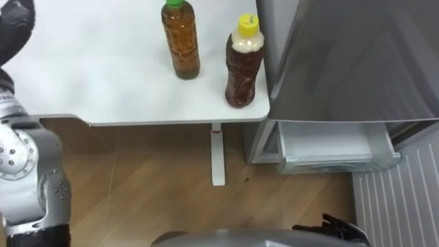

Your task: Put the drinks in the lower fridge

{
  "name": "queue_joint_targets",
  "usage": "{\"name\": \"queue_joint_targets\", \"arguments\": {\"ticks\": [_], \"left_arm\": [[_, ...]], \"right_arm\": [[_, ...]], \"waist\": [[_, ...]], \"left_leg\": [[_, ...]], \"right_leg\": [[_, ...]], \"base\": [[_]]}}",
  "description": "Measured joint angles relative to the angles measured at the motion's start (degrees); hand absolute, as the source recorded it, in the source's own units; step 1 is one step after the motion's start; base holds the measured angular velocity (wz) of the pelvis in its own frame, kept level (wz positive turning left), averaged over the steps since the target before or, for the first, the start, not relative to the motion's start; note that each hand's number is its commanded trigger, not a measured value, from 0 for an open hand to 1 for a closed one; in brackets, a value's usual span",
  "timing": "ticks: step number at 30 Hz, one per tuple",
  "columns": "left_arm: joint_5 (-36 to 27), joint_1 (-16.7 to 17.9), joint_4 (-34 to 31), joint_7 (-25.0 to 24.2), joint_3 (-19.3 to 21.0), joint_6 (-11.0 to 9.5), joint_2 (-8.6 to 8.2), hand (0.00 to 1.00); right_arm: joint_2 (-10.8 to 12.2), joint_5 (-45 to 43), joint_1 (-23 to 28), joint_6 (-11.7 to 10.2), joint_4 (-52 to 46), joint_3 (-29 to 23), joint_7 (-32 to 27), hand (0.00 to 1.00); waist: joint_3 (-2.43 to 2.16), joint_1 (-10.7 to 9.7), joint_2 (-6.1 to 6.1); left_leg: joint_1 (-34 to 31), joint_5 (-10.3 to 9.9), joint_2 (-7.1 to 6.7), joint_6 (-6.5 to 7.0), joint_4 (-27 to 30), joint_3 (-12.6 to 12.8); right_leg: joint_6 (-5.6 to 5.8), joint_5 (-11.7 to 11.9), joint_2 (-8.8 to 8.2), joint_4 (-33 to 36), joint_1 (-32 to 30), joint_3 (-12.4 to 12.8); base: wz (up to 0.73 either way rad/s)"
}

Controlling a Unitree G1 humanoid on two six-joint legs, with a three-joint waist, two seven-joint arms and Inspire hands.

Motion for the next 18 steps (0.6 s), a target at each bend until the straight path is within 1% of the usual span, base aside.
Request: {"name": "queue_joint_targets", "arguments": {"ticks": [2,3,4,5,6,7,9,10,11,12,13,15,18], "left_arm": [[-0.16,-2.35,-0.80,-4.29,-0.12,0.42,0.07,0.00],[-0.19,-2.66,-1.33,-5.02,-0.13,0.69,0.16,0.00],[-0.25,-2.87,-3.09,-6.65,-0.22,1.56,0.66,0.00],[-0.23,-3.04,-4.79,-8.92,-0.49,2.00,1.40,0.00],[-0.22,-3.17,-5.40,-10.15,-0.71,2.14,1.54,0.00],[-0.18,-3.63,-6.23,-12.48,-1.32,2.54,1.54,0.00],[-0.21,-3.79,-6.80,-16.59,-2.15,3.97,1.54,0.00],[-0.38,-3.78,-6.80,-17.36,-2.55,4.37,1.54,0.00],[-0.77,-3.78,-6.80,-18.95,-3.51,5.34,1.50,0.00],[-1.18,-3.78,-6.78,-20.43,-4.78,6.41,1.44,0.00],[-1.42,-3.78,-6.78,-21.14,-5.60,6.87,1.44,0.00],[-1.48,-3.78,-6.78,-24.45,-8.16,8.65,1.33,0.00],[-1.42,-3.78,-6.78,-27.66,-9.61,9.90,1.32,0.00]], "right_arm": [[-0.25,0.01,0.04,-0.08,0.00,-1.30,0.83,0.00],[-0.40,0.06,0.06,-0.06,0.00,-1.45,1.05,0.00],[-0.59,0.03,-0.02,0.04,-0.01,-1.84,1.44,0.00],[-0.62,-0.14,-0.52,0.09,-0.01,-2.07,1.48,0.00],[-0.61,-0.31,-0.40,0.12,0.01,-2.37,1.49,0.00],[-0.63,-0.51,-0.40,0.15,0.00,-2.42,1.44,0.00],[-0.68,-0.80,-0.56,0.20,-0.10,-2.33,1.33,0.00],[-0.71,-0.81,-0.53,0.32,-0.15,-2.31,1.33,0.00],[-0.81,-0.81,-0.55,0.66,-0.22,-2.28,1.33,0.00],[-0.84,-0.72,-0.59,0.69,-0.21,-1.98,1.31,0.00],[-0.84,-0.68,-0.61,0.70,-0.21,-1.68,1.30,0.00],[-0.81,-0.71,-0.88,0.73,-0.22,-1.22,1.36,0.00],[-0.81,-0.73,-0.96,1.44,-0.47,-1.20,1.37,0.00]], "waist": [[-0.16,-0.18,0.40],[-0.19,-0.38,0.56],[-0.25,-1.19,0.77],[-0.28,-1.44,0.96],[-0.29,-1.55,1.01],[-0.33,-1.67,1.14],[-0.36,-1.77,1.33],[-0.36,-1.81,1.33],[-0.34,-1.86,1.30],[-0.23,-2.11,1.13],[-0.17,-2.13,1.02],[-0.02,-2.18,0.61],[-0.09,-2.60,0.49]], "left_leg": [[-0.55,0.00,0.05,0.00,-0.05,0.37],[-0.64,0.00,0.07,0.00,-0.07,0.52],[-0.83,-0.02,0.07,0.03,-0.09,0.53],[-0.82,-0.02,0.07,0.03,-0.12,0.57],[-0.78,-0.02,0.07,0.03,-0.12,0.59],[-0.62,-0.02,0.07,0.03,-0.12,0.69],[-0.24,-0.02,0.09,0.03,-0.09,1.00],[-0.24,-0.02,0.09,0.03,-0.08,1.09],[-0.25,-0.02,0.09,0.03,-0.10,1.13],[-0.24,-0.02,0.09,0.03,-0.09,1.18],[-0.24,-0.02,0.09,0.03,-0.10,1.18],[-0.25,-0.02,0.09,0.03,-0.09,1.27],[-0.38,-0.02,0.09,0.03,-0.02,1.27]], "right_leg": [[-0.01,0.01,0.03,0.09,-0.83,0.44],[-0.01,0.01,0.03,0.09,-0.93,0.49],[-0.01,0.01,0.03,0.12,-1.13,0.60],[-0.01,0.01,0.03,0.14,-1.21,0.69],[-0.01,0.01,0.03,0.15,-1.20,0.73],[-0.01,0.01,0.03,0.18,-1.15,0.86],[-0.01,0.01,0.02,0.21,-1.13,1.06],[-0.01,0.01,0.02,0.21,-1.07,1.15],[-0.01,0.00,0.02,0.21,-0.99,1.58],[-0.01,0.00,0.03,0.21,-0.94,1.60],[0.00,0.00,0.02,0.22,-0.92,1.58],[0.00,0.00,0.02,0.21,-1.01,1.74],[0.00,0.00,0.02,0.21,-1.09,1.70]], "base": [[-0.08],[-0.06],[-0.04],[0.00],[-0.04],[-0.06],[-0.09],[-0.06],[-0.03],[0.00],[0.00],[0.00],[0.00]]}}
